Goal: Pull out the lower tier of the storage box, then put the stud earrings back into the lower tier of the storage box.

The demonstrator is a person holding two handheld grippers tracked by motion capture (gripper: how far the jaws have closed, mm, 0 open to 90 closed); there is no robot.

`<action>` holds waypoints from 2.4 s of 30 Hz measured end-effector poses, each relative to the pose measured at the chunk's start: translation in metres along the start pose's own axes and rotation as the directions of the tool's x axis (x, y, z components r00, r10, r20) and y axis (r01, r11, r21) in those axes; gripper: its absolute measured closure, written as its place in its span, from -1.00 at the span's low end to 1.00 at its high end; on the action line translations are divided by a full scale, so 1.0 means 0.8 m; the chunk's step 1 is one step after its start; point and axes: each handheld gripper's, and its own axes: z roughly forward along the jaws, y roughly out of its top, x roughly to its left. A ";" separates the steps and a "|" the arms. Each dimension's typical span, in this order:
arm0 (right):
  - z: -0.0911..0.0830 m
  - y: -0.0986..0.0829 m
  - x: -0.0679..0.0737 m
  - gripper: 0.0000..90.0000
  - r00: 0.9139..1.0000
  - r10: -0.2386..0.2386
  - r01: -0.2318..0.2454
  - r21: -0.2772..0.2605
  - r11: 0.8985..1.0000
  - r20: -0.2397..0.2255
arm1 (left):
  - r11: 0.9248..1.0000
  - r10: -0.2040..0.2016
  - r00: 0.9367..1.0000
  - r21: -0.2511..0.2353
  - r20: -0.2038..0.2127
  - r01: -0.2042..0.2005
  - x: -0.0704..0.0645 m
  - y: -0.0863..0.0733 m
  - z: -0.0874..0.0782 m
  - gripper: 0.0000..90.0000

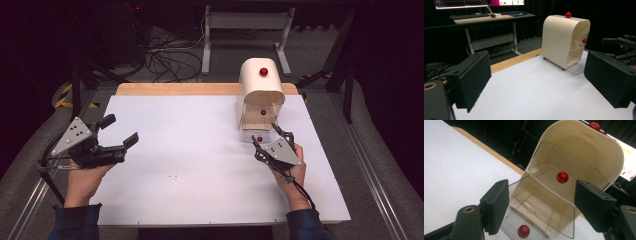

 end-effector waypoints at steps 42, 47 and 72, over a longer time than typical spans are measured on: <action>-0.023 0.034 -0.063 -0.95 0.937 0.326 -0.330 -0.009 0.944 -0.125 | 0.997 0.034 0.999 0.064 0.007 -0.034 0.001 -0.016 0.013 -0.84; -0.028 0.037 -0.068 -0.95 0.931 0.338 -0.342 -0.011 0.940 -0.136 | 0.995 0.046 0.999 0.090 0.019 -0.047 -0.001 -0.017 0.017 -0.84; -0.043 0.043 -0.080 -0.96 0.932 0.330 -0.336 -0.023 0.941 -0.148 | 0.951 0.105 0.989 0.281 0.101 -0.130 -0.010 -0.027 0.042 -0.74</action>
